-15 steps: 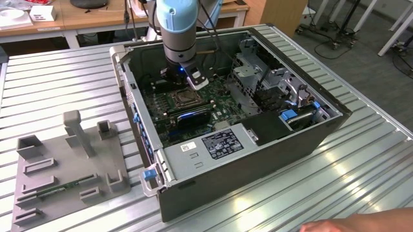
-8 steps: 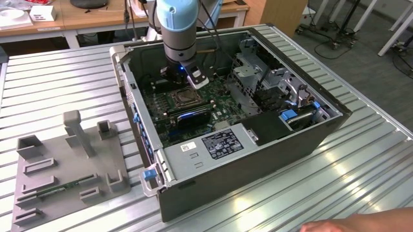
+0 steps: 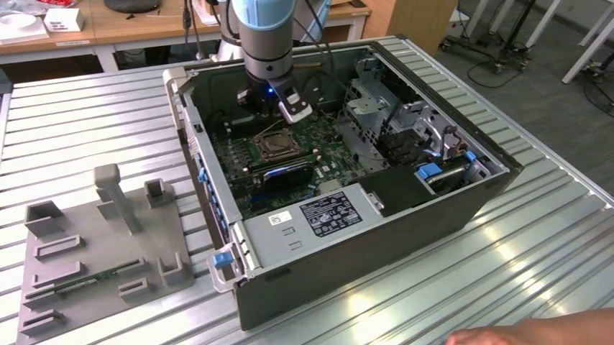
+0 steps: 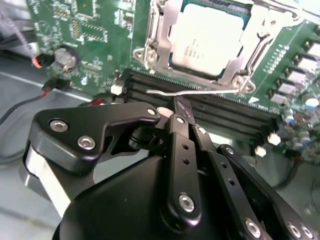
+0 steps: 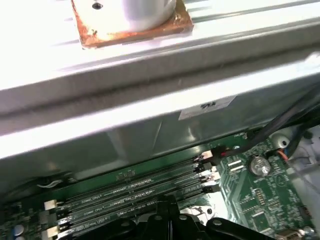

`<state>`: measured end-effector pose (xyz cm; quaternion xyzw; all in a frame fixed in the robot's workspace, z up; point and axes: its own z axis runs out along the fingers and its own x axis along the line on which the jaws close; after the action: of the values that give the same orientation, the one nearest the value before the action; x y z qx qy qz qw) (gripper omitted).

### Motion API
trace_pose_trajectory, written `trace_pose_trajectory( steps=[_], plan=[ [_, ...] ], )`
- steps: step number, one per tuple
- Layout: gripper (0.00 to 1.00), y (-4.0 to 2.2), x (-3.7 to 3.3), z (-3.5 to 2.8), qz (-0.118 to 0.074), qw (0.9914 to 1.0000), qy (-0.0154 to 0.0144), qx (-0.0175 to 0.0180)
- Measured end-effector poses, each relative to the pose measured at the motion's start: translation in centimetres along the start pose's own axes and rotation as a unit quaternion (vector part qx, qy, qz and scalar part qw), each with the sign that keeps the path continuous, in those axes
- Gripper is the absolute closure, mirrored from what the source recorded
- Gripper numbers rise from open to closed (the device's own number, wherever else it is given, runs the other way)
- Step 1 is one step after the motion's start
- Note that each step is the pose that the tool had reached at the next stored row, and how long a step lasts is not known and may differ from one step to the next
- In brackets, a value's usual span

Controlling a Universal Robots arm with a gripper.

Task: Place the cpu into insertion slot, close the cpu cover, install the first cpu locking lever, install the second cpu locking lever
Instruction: 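Install the first cpu locking lever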

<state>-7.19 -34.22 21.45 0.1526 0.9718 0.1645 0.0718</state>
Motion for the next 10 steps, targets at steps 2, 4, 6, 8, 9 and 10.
trace_pose_trajectory(
  steps=[2, 4, 6, 8, 9, 10],
  plan=[
    [0.89, 0.22, -0.06, -0.59, 0.0, 1.0, 0.0, 0.0],
    [0.89, 0.37, -0.1, -1.05, 0.0, 1.0, 0.0, 0.0003],
    [0.89, 0.4, -0.04, -1.17, 0.0, 1.0, 0.0002, -0.0007],
    [0.89, 0.36, 0.12, -1.21, 0.0, 1.0, 0.0002, -0.0018],
    [0.89, 0.33, 0.19, -1.23, 0.0, 1.0, 0.0, -0.002],
    [0.89, 0.3, 0.28, -1.25, 0.0, 1.0, -0.0002, -0.0022]
  ],
)
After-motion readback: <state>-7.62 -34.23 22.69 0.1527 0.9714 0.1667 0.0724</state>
